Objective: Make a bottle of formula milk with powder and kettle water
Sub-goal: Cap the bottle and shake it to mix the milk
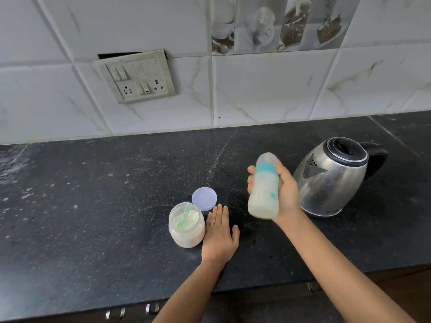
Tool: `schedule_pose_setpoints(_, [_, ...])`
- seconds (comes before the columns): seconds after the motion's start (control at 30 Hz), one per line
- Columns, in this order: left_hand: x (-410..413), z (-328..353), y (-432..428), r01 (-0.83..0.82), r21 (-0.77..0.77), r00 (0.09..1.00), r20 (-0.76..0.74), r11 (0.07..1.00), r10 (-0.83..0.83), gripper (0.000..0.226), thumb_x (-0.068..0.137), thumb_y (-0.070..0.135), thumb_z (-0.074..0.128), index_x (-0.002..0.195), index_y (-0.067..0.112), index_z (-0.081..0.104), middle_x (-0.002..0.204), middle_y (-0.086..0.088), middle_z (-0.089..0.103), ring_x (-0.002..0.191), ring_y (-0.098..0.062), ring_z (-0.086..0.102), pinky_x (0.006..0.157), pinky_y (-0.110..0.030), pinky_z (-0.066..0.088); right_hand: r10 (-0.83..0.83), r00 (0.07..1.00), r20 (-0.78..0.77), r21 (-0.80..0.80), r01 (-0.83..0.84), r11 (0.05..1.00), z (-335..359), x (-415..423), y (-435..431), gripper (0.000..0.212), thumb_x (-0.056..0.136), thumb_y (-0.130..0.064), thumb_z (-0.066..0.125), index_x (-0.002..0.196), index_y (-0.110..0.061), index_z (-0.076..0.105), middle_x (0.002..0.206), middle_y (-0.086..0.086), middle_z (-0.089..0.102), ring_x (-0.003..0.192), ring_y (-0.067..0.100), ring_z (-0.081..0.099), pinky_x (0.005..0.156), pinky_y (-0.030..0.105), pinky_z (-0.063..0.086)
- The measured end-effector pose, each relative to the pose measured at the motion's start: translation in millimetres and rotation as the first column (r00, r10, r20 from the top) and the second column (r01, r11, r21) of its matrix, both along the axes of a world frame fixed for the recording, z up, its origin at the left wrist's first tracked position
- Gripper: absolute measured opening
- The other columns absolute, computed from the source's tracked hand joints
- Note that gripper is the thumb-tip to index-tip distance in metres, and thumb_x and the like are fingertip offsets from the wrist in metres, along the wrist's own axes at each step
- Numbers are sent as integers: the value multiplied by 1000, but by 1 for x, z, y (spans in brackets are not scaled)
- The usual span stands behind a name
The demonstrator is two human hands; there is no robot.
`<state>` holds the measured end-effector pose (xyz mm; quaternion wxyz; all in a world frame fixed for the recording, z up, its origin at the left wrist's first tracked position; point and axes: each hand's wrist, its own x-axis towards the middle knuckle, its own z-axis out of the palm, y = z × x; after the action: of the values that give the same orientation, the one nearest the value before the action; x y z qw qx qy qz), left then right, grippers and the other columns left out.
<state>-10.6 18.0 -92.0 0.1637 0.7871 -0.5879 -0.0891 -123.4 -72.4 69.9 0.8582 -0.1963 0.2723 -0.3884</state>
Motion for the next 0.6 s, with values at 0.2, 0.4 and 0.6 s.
schedule_pose_setpoints(0.2, [-1,1,1,-8,-4,1000,4,1000,8,74,90,46,12,150,4,25,159,-13,20,148,-21,11,115,-33,-9,88,996,-23,67,-86,994,-6,-3,0,47,95,-46,41,108,-4,57,80,7,63,56,17,61,51,25,54])
schedule_pose_setpoints(0.4, [0,3,1,-3,18,1000,10,1000,3,78,87,48,5,153,8,15,161,-9,10,149,-17,1,114,-27,-14,-59,998,-16,83,60,995,-8,1,2,51,83,-46,61,126,-21,52,99,5,56,67,17,67,58,29,59])
schedule_pose_setpoints(0.6, [-1,4,0,-10,38,1000,19,999,9,77,88,48,5,153,9,12,162,-7,7,149,-16,-2,113,-26,-15,-27,984,-179,-230,-15,973,-6,-15,-5,40,89,-30,59,128,-29,52,117,14,62,97,33,69,72,35,59])
